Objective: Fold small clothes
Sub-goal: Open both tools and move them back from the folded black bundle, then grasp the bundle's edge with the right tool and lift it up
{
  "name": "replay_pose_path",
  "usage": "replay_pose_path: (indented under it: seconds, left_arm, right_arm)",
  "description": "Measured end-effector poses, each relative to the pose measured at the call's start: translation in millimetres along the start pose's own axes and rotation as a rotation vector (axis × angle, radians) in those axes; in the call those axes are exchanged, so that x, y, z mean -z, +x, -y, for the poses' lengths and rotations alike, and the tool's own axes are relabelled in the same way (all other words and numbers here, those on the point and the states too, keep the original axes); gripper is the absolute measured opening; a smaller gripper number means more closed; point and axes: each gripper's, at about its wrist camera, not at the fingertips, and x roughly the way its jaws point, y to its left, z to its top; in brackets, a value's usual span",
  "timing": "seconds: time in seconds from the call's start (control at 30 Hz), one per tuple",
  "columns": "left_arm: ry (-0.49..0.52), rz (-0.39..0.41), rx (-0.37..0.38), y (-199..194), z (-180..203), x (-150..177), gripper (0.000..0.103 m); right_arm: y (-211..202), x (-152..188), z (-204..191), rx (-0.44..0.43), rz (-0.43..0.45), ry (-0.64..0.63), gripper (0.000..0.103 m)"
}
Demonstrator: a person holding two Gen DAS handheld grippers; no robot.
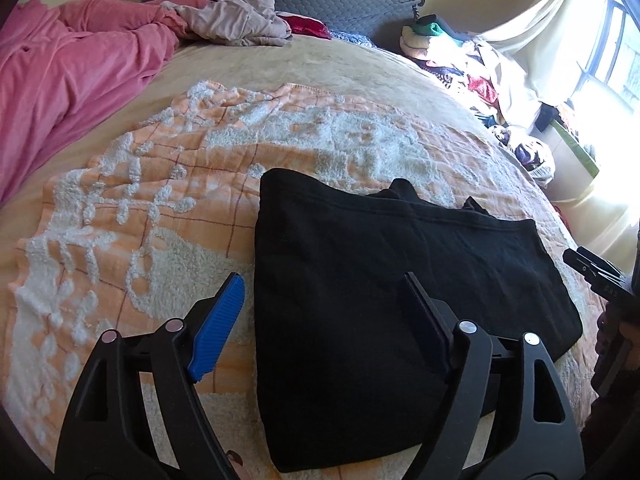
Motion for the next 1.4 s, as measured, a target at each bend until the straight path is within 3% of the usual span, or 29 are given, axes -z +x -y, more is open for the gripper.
replay_pose_path:
  seconds: [0.17,0.23,0.57,1.0,1.23,1.4]
  left_arm:
    - [0.009,0.014,-0.006,-12.1,3.9,-2.3,0.091]
    - [0.007,0.017,-0.002,-15.8,4.8,-3.2,0.093]
    - [0.019,0.030,-0.054,-23.4,0.7,-7.1,0.093]
    - [-0.053,0.000,-0.095,-8.8,-29.1,-12.7,0.093]
    - [-0.070,-0.012,-0.106,1.9,-38.5,-15.7,0.093]
    - [-0.076,-0.026,-0.119,9.2,-43.5,-15.2,0.093]
  right_arm:
    - [-16.7,1.7,-23.1,-0.047,0.031,-0.038,0.095]
    - [-22.3,1.7,-32.2,-0.062,0.042,-0.059,0.096]
    - [-47.2,7.3,-86.9,-0.167,0.094,-0.161,0.098]
    - [-38.1,51.5,-202.8,-0.281,0.060,-0.453,0.098]
    - [-19.1,86.5,-255.9,-0.211,0.030,-0.649,0.098]
    - [3.2,101.4,-278.5,-0.149,0.002,-0.703,0.098]
